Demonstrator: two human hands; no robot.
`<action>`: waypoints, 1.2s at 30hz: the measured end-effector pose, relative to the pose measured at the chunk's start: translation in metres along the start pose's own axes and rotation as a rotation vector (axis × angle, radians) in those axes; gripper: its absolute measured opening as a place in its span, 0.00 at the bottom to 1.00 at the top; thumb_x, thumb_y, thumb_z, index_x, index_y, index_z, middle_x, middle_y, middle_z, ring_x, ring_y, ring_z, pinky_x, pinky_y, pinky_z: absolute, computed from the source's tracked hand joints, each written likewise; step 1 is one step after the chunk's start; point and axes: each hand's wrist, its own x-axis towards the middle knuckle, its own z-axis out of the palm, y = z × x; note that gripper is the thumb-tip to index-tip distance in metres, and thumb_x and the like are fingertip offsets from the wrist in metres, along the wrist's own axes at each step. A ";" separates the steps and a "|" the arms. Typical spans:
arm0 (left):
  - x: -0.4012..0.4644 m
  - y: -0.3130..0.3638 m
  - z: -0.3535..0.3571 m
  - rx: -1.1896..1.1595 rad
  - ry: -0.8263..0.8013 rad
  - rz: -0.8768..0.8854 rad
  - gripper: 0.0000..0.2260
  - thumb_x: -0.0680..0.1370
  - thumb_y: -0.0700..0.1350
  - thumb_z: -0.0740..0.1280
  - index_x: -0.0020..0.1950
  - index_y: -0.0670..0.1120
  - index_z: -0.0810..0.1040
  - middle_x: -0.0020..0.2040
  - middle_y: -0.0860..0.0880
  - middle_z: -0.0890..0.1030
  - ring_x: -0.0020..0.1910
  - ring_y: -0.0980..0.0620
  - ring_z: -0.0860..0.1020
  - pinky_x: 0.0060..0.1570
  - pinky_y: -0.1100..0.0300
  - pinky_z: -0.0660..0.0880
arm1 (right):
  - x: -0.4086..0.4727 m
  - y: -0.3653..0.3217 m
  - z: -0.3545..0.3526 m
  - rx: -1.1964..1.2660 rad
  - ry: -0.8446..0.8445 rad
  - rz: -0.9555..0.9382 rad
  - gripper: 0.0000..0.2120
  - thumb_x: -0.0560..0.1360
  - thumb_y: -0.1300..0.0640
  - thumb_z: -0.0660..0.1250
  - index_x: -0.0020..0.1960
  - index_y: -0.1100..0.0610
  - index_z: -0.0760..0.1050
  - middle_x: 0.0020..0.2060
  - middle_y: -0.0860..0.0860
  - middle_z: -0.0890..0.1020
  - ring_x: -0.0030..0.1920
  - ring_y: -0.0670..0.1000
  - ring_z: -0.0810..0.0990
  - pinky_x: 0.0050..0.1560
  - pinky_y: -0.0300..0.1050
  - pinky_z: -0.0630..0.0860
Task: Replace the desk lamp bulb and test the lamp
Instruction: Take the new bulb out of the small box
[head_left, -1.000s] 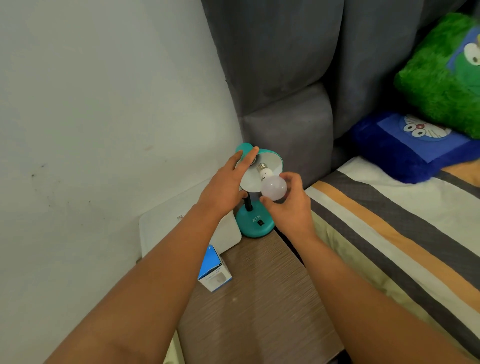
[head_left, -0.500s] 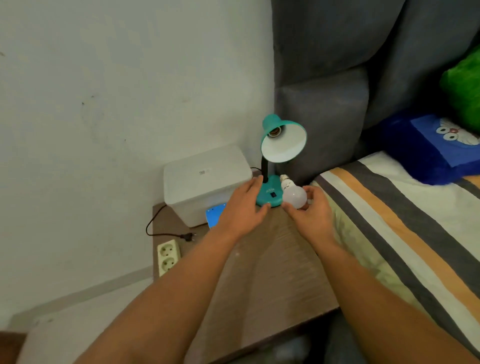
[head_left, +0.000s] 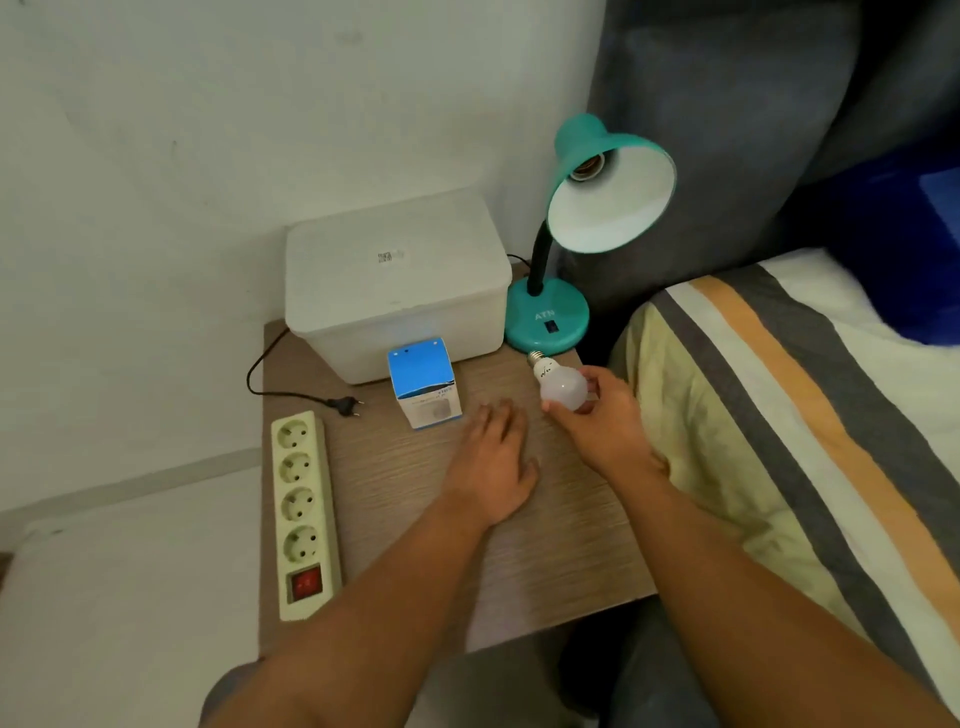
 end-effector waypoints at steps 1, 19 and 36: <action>0.001 -0.002 0.007 0.007 -0.008 -0.012 0.32 0.82 0.58 0.55 0.82 0.45 0.51 0.82 0.43 0.50 0.81 0.41 0.46 0.77 0.50 0.41 | 0.003 0.001 0.003 -0.023 -0.009 -0.003 0.32 0.64 0.45 0.79 0.64 0.51 0.72 0.57 0.53 0.77 0.52 0.55 0.80 0.57 0.57 0.78; -0.002 -0.010 0.035 0.034 0.025 -0.033 0.32 0.82 0.60 0.49 0.82 0.46 0.47 0.82 0.46 0.46 0.81 0.44 0.40 0.78 0.48 0.41 | 0.009 0.004 0.021 -0.094 -0.026 -0.011 0.36 0.66 0.48 0.78 0.70 0.55 0.70 0.62 0.56 0.77 0.60 0.56 0.78 0.62 0.57 0.75; -0.073 -0.058 -0.016 -0.334 0.337 -0.299 0.23 0.81 0.53 0.63 0.75 0.49 0.68 0.71 0.49 0.71 0.70 0.51 0.68 0.69 0.55 0.67 | -0.030 -0.057 0.017 -0.140 -0.042 -0.260 0.24 0.73 0.52 0.73 0.67 0.54 0.74 0.64 0.53 0.75 0.64 0.54 0.74 0.66 0.52 0.71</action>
